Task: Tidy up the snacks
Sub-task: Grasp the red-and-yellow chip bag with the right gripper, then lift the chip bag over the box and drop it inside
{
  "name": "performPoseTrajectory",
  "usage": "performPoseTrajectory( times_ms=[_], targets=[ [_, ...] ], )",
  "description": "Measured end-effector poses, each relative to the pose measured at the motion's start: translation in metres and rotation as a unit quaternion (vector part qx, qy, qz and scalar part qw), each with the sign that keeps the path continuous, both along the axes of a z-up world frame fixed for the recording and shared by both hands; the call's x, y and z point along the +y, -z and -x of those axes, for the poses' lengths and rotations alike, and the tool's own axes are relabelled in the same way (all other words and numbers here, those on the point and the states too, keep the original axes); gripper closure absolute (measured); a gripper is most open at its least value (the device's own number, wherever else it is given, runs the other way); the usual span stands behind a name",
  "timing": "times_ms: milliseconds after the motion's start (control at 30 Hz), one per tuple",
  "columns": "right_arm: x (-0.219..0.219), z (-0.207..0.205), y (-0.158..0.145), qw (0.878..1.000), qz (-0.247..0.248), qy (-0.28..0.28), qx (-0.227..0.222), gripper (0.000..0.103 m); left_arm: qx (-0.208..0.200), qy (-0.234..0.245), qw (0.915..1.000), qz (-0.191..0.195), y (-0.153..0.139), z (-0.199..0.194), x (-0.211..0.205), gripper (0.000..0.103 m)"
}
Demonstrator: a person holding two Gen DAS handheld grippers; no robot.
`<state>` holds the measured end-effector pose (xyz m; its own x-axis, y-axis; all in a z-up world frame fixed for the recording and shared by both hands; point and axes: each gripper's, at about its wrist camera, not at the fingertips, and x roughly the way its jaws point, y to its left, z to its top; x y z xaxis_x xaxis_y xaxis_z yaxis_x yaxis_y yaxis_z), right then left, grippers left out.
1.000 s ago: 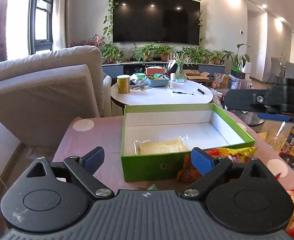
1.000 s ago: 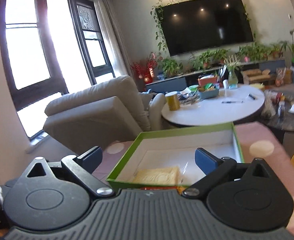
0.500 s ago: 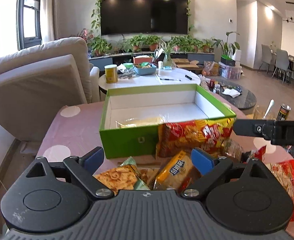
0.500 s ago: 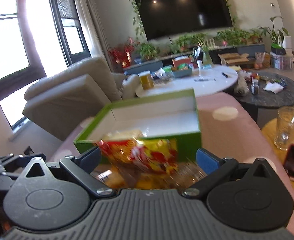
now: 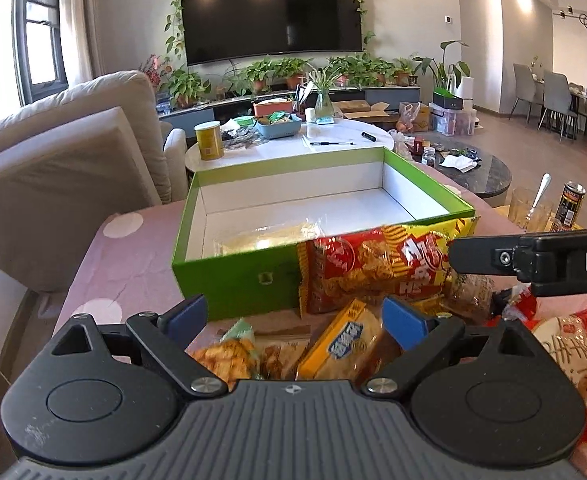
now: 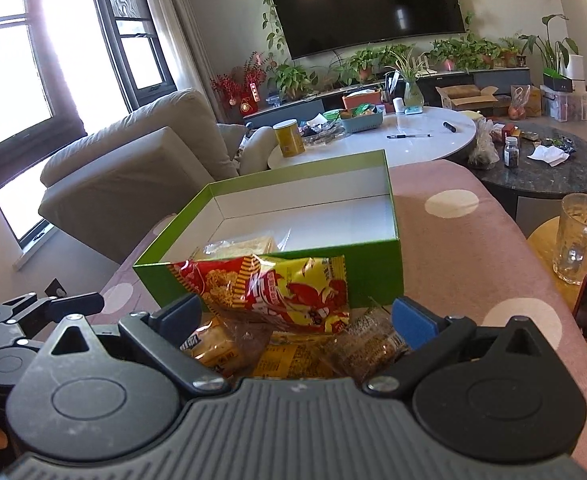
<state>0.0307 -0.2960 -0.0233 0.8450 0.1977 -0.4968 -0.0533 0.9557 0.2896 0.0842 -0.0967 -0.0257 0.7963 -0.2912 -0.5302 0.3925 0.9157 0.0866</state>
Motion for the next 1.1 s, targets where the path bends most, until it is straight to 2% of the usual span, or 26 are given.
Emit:
performPoseTrajectory(
  times_ms=[400, 1100],
  targets=[
    [-0.004, -0.017, 0.002, 1.0, -0.02, 0.003, 0.01, 0.034, -0.001, 0.033, 0.9994, -0.012, 0.005, -0.019, -0.024, 0.009],
    [-0.008, -0.034, 0.015, 0.998, -0.045, 0.014, 0.046, 0.034, 0.033, 0.073, 0.9967, 0.013, 0.012, -0.045, -0.04, 0.011]
  ],
)
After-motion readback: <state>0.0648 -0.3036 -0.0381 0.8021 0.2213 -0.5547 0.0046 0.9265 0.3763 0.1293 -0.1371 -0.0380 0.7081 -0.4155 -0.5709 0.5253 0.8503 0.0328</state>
